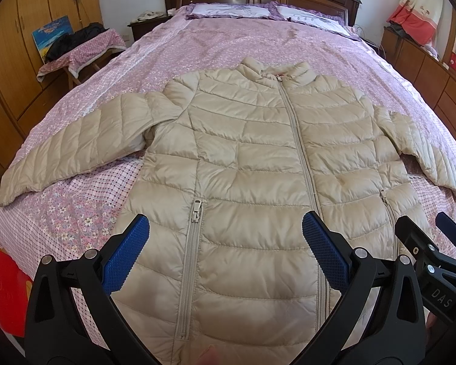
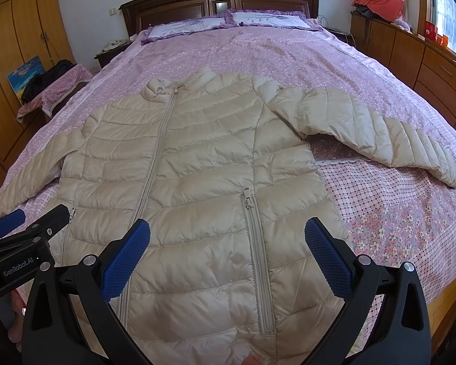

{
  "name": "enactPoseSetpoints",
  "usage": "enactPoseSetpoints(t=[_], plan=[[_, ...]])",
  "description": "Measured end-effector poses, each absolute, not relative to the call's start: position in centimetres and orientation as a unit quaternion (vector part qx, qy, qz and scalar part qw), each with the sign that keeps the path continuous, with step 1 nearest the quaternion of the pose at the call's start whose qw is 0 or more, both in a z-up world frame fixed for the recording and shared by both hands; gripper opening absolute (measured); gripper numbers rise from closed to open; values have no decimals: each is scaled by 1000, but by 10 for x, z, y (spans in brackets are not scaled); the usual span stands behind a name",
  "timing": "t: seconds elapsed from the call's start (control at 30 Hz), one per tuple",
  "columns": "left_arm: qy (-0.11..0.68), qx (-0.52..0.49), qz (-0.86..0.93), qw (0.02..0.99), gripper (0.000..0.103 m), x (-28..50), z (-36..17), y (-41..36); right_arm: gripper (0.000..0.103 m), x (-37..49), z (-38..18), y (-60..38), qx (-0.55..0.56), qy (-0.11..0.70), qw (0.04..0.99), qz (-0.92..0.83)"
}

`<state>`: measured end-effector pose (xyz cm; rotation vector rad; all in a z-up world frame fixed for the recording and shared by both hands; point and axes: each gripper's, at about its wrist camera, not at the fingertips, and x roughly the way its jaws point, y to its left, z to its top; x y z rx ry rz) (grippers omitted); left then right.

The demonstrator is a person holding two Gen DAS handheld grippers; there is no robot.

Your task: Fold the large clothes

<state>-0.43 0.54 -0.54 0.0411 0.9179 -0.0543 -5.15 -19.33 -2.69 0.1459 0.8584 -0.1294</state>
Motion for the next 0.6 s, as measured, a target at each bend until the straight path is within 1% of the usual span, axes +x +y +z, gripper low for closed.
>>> enactPoseSetpoints(t=[0.37,0.6], plan=[[444,17,-52,894,100,-2,-4,-5,98,-51,-28,-206,81,415,903,-77],[447,34,-70,891,100,8,-6,-22,98,-56,-28,-253,122,405,899,-114]])
